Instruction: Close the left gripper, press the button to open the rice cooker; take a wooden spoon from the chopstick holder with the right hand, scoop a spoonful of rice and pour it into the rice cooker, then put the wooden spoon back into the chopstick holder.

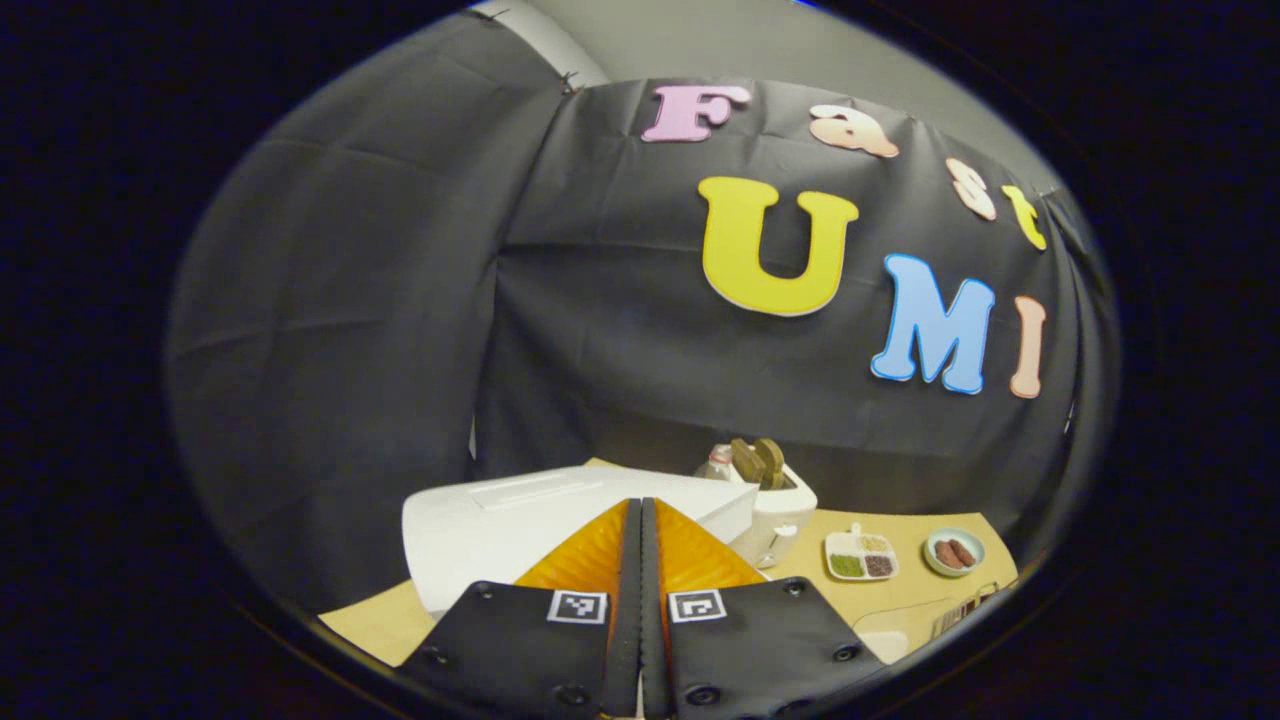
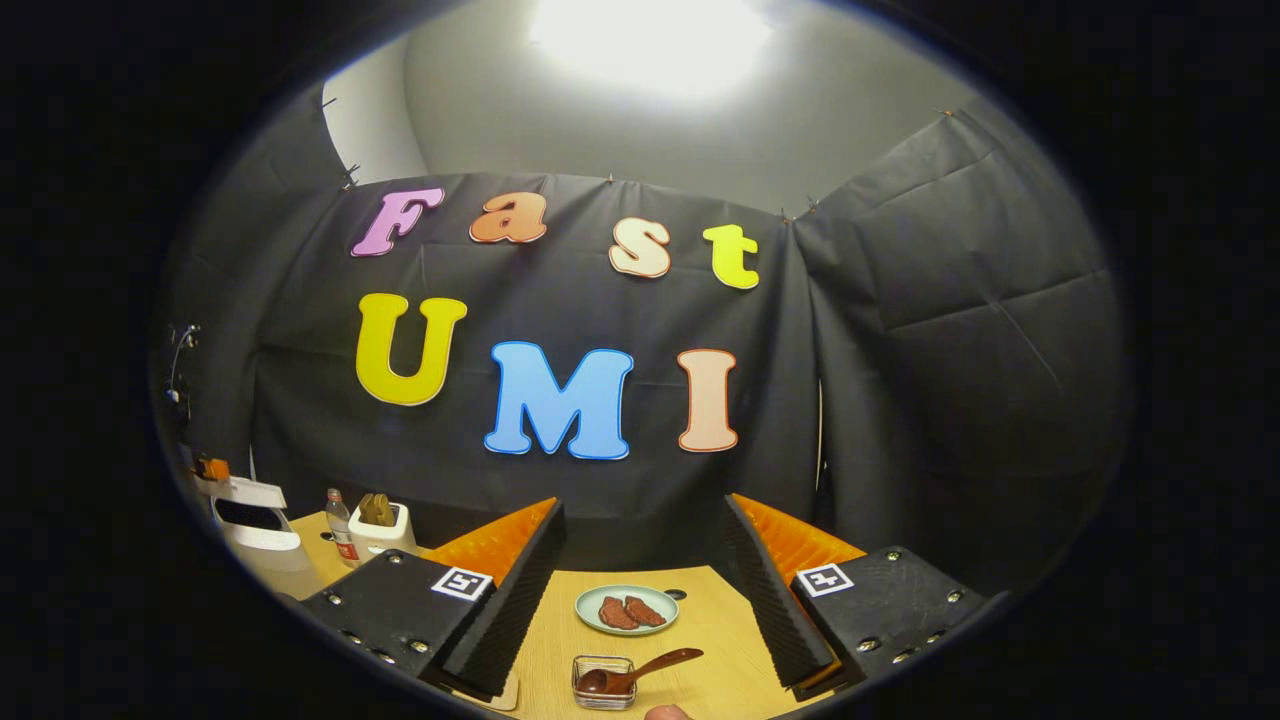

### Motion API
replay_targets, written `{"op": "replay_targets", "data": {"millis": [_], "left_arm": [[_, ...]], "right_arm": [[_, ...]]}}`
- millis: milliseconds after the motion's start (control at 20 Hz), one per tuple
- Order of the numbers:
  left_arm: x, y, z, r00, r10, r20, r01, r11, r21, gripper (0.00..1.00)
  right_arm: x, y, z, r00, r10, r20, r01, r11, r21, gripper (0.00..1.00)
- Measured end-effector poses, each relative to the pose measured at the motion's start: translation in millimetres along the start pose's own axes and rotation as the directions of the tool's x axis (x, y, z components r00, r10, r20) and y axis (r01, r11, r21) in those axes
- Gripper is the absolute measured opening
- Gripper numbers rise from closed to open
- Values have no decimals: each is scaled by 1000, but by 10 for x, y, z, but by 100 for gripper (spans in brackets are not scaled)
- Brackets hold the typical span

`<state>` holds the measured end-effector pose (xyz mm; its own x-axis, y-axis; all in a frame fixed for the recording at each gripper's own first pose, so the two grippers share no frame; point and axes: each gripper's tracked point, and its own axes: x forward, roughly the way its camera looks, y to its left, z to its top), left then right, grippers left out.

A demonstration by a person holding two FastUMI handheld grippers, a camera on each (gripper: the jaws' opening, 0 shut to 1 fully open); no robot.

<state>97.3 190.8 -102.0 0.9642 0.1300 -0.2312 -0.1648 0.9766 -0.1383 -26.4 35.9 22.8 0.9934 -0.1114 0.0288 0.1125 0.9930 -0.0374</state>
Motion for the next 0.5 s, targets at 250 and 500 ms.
{"op": "replay_targets", "data": {"millis": [250,500], "left_arm": [[-444,-341,566,987,-39,154,34,999,37,10],[-893,-720,917,964,-86,253,68,994,80,68]], "right_arm": [[96,-107,-22,1000,8,2,-8,1000,13,95],[190,-206,-115,1000,17,-5,-17,999,30,95]]}}
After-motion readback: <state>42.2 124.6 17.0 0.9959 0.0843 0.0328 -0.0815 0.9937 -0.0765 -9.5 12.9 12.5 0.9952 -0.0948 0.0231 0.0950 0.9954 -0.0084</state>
